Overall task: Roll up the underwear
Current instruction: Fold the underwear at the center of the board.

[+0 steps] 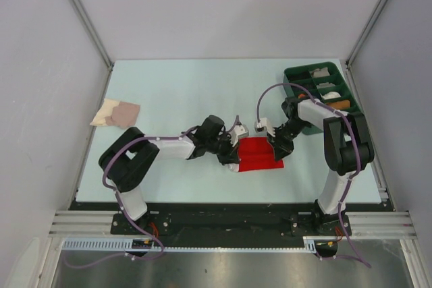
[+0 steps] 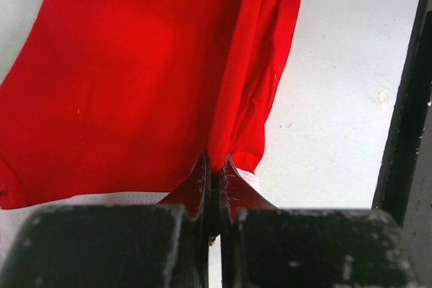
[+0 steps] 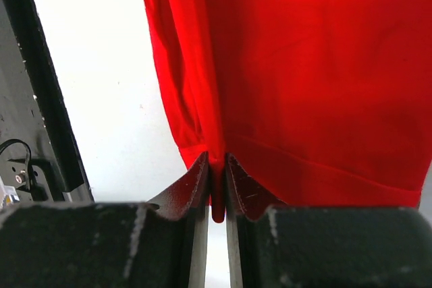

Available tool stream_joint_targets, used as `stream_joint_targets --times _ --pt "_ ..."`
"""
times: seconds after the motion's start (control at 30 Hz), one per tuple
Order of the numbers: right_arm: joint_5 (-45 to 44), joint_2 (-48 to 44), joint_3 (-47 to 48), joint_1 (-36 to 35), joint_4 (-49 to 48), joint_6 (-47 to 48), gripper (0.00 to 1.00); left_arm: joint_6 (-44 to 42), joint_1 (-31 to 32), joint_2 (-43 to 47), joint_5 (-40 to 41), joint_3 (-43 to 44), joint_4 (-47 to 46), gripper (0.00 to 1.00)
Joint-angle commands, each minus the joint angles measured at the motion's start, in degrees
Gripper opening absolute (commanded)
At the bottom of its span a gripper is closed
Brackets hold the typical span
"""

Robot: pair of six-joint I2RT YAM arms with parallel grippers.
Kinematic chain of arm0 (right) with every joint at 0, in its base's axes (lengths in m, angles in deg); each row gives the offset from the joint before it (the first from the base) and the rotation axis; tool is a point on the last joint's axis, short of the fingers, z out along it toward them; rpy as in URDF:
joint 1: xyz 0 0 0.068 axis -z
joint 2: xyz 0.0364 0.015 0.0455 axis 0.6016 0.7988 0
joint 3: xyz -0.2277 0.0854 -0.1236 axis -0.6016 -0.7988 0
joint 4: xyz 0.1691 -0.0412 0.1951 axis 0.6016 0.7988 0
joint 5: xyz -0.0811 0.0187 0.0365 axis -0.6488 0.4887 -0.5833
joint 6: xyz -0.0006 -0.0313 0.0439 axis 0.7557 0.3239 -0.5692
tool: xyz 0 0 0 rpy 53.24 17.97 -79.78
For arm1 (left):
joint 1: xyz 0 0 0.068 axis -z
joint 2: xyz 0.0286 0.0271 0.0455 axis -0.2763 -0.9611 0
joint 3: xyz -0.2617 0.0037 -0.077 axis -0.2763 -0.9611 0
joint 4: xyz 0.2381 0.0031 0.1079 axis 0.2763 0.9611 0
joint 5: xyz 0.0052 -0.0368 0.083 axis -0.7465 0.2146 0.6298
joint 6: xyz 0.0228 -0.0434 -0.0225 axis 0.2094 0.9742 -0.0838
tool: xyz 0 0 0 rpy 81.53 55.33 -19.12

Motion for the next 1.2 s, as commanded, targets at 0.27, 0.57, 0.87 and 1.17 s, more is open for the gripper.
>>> stream_joint_targets --times 0.27,0.57,0.87,1.17 --pt "2.7 -2.3 2.1 0.7 5.3 2.3 0.17 0.6 -1.0 4.2 -6.4 0.2 -1.1 0.0" --pt "1.6 -4.0 6.5 0.8 4.5 -0.3 0.17 -0.4 -2.5 7.3 -5.6 2.1 0.5 0.0" --pt "-1.3 1.5 14.0 0.8 1.1 -6.1 0.18 -1.0 -6.4 2.3 -5.4 7.7 2.8 0.0" --pt "-3.1 8.8 21.6 0.9 0.9 -9.7 0.2 -1.3 -8.7 -3.7 -4.0 13.1 6.1 0.0"
